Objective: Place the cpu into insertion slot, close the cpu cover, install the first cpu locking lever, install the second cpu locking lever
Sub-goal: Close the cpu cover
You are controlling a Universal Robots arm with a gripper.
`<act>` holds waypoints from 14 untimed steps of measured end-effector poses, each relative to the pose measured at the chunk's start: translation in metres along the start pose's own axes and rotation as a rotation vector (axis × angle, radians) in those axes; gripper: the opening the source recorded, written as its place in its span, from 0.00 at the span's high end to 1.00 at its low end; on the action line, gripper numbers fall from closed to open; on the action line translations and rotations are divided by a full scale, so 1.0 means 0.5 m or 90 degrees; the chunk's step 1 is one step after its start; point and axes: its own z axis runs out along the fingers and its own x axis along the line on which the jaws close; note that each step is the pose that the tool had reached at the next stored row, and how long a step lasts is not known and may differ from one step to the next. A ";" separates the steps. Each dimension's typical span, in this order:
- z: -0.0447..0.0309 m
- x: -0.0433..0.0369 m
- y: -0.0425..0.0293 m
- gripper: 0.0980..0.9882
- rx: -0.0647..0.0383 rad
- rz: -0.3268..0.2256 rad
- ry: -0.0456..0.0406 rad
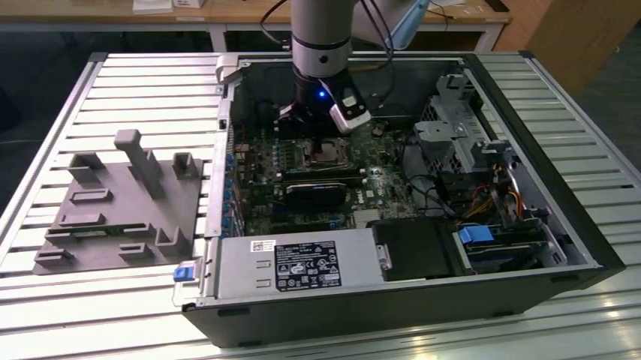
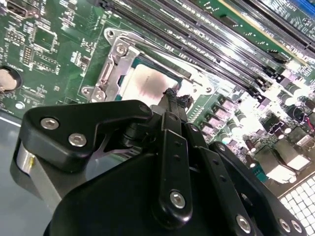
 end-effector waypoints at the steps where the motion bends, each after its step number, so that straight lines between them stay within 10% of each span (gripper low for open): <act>1: 0.001 0.002 0.000 1.00 0.000 0.000 0.0000; 14: 0.020 0.023 -0.001 1.00 0.000 0.000 0.0000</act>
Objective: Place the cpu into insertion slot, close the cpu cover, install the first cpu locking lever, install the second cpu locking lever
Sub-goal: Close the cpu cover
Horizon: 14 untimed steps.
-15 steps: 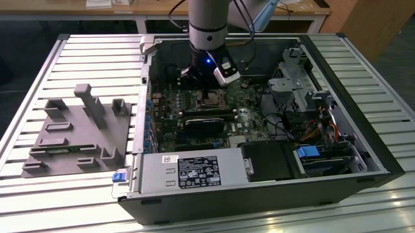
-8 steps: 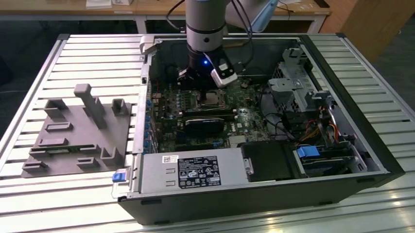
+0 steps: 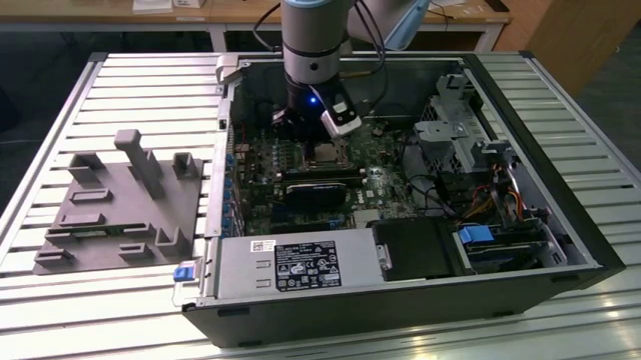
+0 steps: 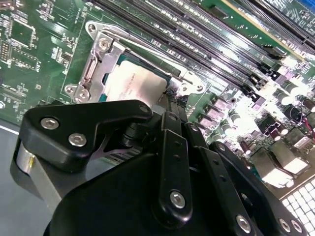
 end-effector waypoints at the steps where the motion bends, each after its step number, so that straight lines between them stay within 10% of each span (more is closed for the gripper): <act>1: 0.002 0.001 0.000 1.00 0.000 0.000 0.0000; 14: 0.008 -0.003 0.000 1.00 0.000 0.000 0.0000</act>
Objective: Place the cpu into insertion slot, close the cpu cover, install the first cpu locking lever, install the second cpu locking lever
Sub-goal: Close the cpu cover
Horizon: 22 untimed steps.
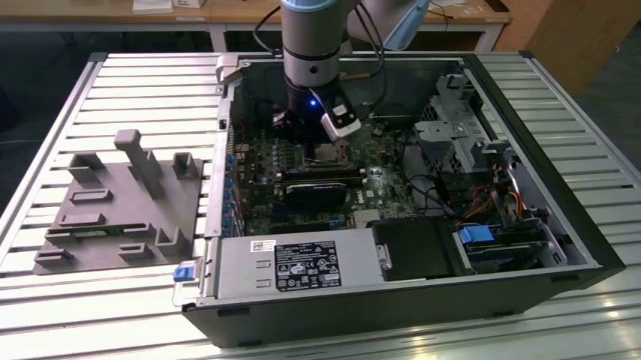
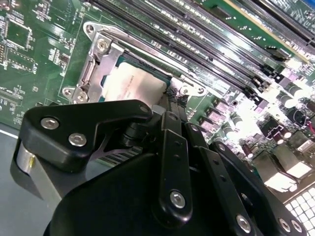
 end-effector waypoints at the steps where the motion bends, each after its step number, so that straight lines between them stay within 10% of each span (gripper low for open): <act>1: 0.000 -0.002 0.000 1.00 0.000 0.000 0.0001; 22: -0.013 -0.021 0.001 1.00 0.000 0.000 0.0001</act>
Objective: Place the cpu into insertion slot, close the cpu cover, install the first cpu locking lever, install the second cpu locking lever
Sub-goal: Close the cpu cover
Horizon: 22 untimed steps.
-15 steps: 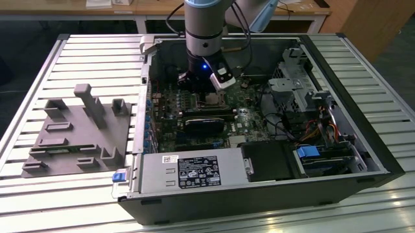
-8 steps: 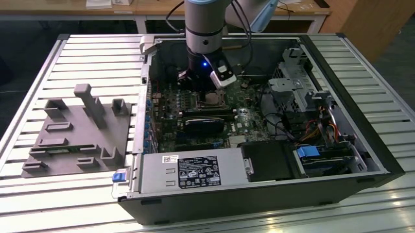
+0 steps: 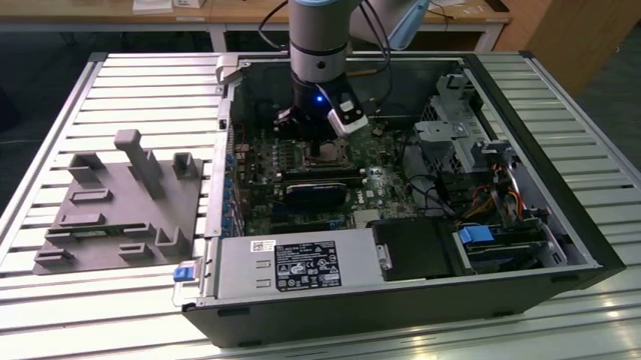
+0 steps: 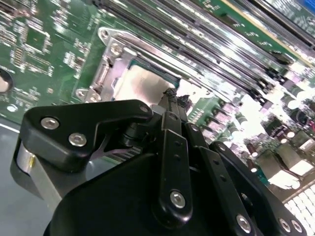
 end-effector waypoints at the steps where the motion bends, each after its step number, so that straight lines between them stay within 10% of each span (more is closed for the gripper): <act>1: 0.000 -0.005 0.000 1.00 0.000 0.000 0.0000; 8: 0.001 -0.035 0.001 1.00 0.000 0.000 0.0000; 22: -0.039 -0.036 0.003 1.00 0.000 0.000 0.0000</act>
